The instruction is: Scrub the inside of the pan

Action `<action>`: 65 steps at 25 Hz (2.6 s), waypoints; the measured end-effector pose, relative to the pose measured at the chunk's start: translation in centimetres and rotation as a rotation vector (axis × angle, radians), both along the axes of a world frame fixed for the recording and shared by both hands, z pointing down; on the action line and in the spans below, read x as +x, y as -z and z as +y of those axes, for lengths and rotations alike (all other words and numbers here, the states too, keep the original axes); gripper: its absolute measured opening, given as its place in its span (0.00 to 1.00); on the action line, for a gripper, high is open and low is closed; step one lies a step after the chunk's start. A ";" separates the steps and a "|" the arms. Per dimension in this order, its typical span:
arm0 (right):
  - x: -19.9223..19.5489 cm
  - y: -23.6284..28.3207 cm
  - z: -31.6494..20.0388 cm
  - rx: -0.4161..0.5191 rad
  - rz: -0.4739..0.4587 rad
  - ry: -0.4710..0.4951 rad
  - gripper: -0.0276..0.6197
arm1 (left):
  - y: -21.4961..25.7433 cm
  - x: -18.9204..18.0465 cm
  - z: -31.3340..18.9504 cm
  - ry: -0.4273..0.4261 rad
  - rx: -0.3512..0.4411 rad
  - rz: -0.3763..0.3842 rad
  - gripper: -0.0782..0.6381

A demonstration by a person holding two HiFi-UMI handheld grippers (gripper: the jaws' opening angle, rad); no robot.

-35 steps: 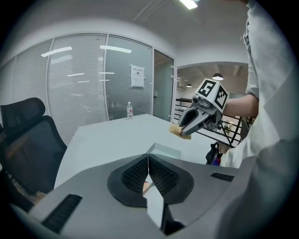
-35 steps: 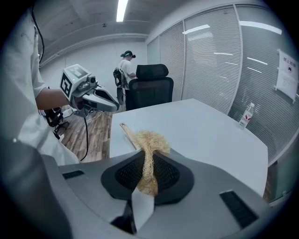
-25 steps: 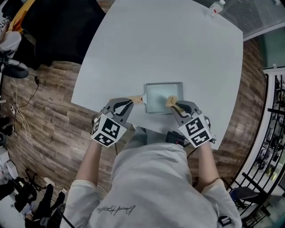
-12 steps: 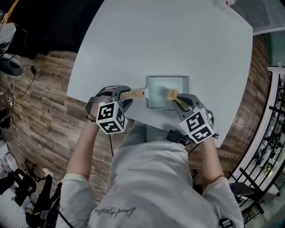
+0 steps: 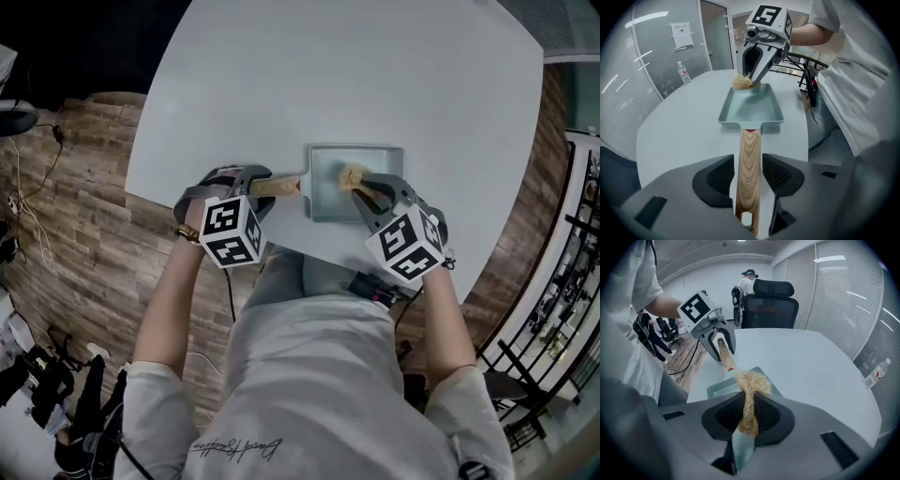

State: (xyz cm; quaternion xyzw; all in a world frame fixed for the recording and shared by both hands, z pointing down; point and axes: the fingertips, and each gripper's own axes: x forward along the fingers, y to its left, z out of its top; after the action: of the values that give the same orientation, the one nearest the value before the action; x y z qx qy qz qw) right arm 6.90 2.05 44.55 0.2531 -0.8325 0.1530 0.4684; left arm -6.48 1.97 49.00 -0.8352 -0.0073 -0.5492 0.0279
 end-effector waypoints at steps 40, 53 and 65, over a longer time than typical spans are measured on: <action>-4.8 -7.5 5.1 -0.318 0.243 0.478 0.14 | -0.4 -0.2 -0.2 0.009 0.002 -0.020 0.32; -4.8 -7.6 5.8 -0.264 0.300 0.487 0.15 | -0.6 -0.4 -0.1 -0.032 0.011 -0.055 0.32; -2.2 -7.5 -3.7 -0.019 0.369 0.373 0.15 | 0.1 0.3 0.2 -0.047 0.014 -0.061 0.32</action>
State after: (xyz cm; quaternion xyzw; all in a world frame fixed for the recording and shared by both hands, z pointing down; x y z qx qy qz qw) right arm 4.73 -1.70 52.01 0.1144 -0.7637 0.0228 0.6349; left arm -6.23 2.14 48.86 -0.8174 -0.0237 -0.5737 0.0463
